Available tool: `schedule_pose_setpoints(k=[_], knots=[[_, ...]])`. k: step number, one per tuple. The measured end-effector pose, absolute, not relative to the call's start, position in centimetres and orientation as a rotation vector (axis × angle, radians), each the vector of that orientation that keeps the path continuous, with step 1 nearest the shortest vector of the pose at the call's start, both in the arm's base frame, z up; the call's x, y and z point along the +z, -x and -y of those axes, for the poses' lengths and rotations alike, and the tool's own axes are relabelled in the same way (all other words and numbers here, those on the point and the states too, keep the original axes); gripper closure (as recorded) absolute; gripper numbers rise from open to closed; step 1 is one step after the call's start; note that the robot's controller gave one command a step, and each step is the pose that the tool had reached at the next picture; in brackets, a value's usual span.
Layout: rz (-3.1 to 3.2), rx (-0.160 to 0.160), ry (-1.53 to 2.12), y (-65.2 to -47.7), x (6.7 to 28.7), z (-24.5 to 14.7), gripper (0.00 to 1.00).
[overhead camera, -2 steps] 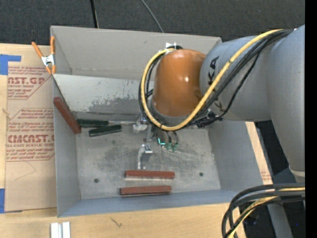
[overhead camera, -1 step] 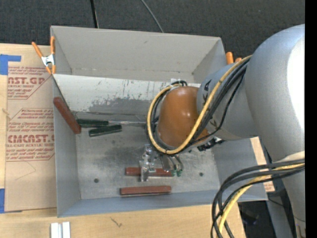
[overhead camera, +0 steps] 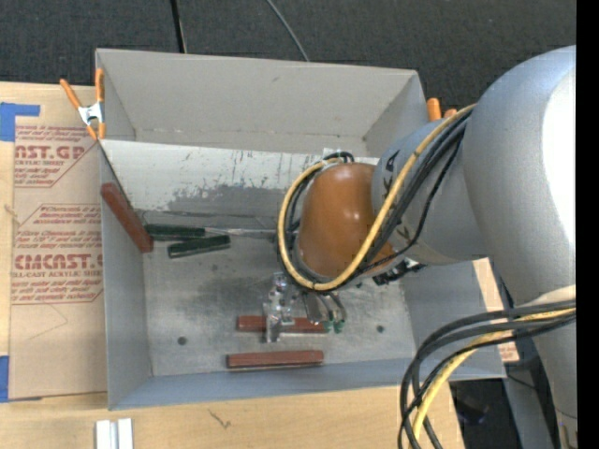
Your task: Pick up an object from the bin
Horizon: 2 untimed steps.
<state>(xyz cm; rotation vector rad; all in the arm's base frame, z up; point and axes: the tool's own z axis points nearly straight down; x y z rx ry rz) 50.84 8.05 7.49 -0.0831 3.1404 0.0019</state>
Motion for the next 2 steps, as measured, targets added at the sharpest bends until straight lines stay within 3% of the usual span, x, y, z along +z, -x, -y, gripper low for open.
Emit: schedule_pose_setpoints(k=[1, 2], knots=[[-3.135, 0.000, 0.141, -50.89, 22.65, -5.23, 1.00], [-3.137, 0.001, 0.141, -50.84, 22.58, -5.24, 1.00]])
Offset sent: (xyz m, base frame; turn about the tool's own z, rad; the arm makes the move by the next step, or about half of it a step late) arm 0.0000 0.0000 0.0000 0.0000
